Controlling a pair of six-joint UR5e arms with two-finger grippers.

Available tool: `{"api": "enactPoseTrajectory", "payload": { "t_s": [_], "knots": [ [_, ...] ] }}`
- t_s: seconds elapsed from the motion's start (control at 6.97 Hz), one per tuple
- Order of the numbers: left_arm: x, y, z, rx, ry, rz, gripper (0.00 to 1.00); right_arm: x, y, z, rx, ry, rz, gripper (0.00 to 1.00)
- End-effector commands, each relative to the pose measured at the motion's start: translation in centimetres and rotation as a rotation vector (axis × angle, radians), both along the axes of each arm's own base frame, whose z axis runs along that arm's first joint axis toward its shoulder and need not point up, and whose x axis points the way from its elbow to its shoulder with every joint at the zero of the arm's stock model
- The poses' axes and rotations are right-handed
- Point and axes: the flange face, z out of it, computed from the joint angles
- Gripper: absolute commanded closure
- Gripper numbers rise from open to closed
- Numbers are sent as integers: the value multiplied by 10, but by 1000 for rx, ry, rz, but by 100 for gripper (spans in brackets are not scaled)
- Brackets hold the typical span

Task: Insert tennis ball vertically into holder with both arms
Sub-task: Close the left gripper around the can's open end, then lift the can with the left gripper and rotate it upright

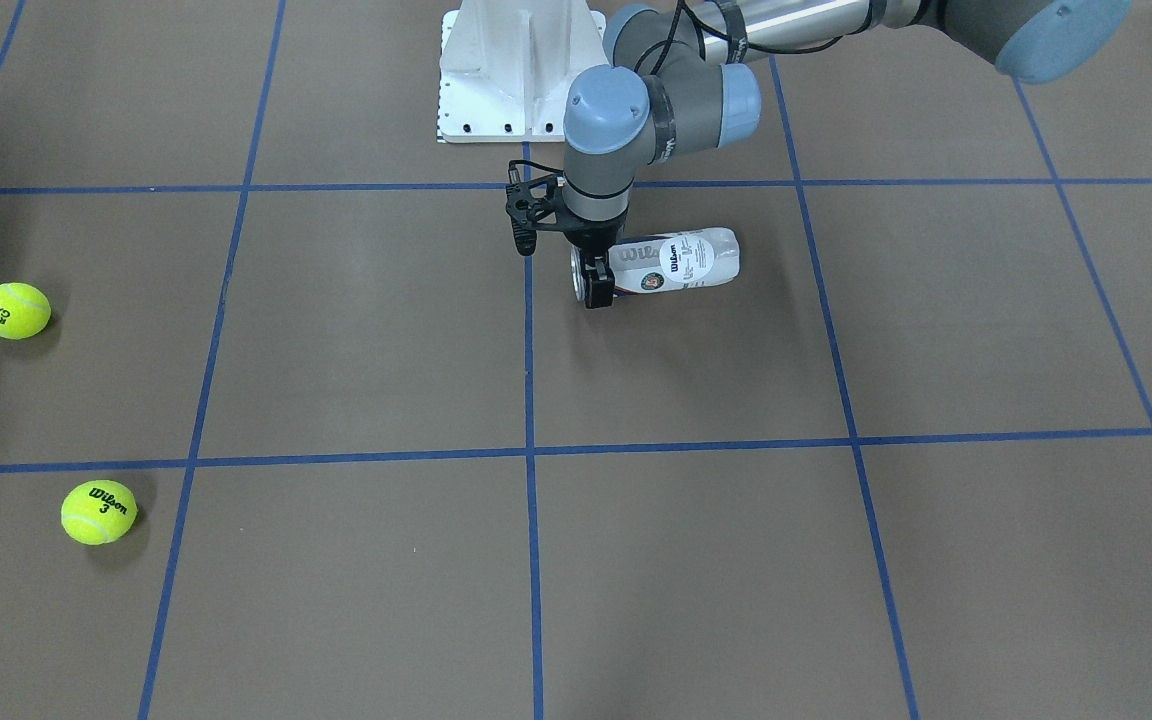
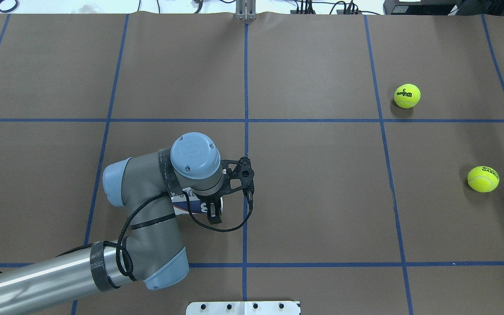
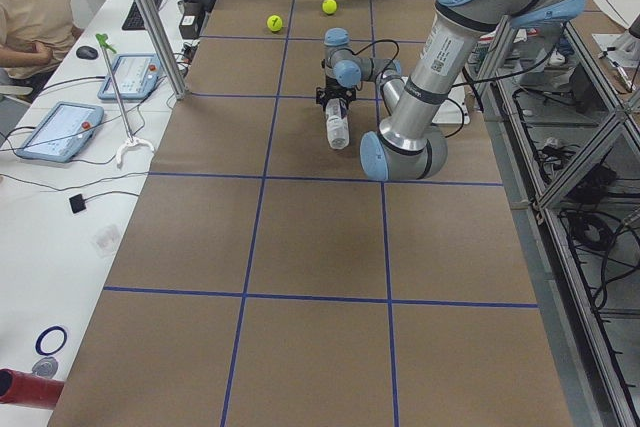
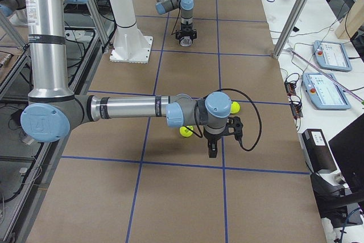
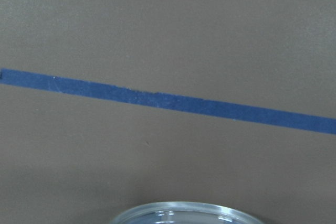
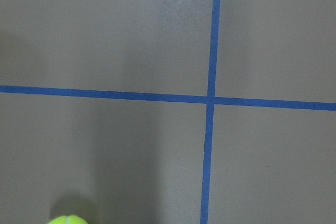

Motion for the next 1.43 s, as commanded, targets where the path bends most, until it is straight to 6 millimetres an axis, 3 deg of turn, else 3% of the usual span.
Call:
{"api": "enactPoseTrajectory", "payload": {
  "t_s": [0.0, 0.43, 0.72, 1.0, 1.29],
  "knots": [
    [-5, -1, -4, 5, 5, -4, 35, 0, 0, -1, 1, -1, 0, 0],
    [-34, 1, -41, 28, 61, -17, 43, 0, 0, -1, 1, -1, 0, 0],
    [-90, -20, -89, 16, 186, -71, 46, 0, 0, -1, 1, -1, 0, 0],
    [-132, -46, -138, -14, 398, -146, 46, 0, 0, 0, -2, 0, 0, 0],
    [-153, -46, -166, -11, 693, -205, 46, 0, 0, 0, -2, 0, 0, 0]
  ]
}}
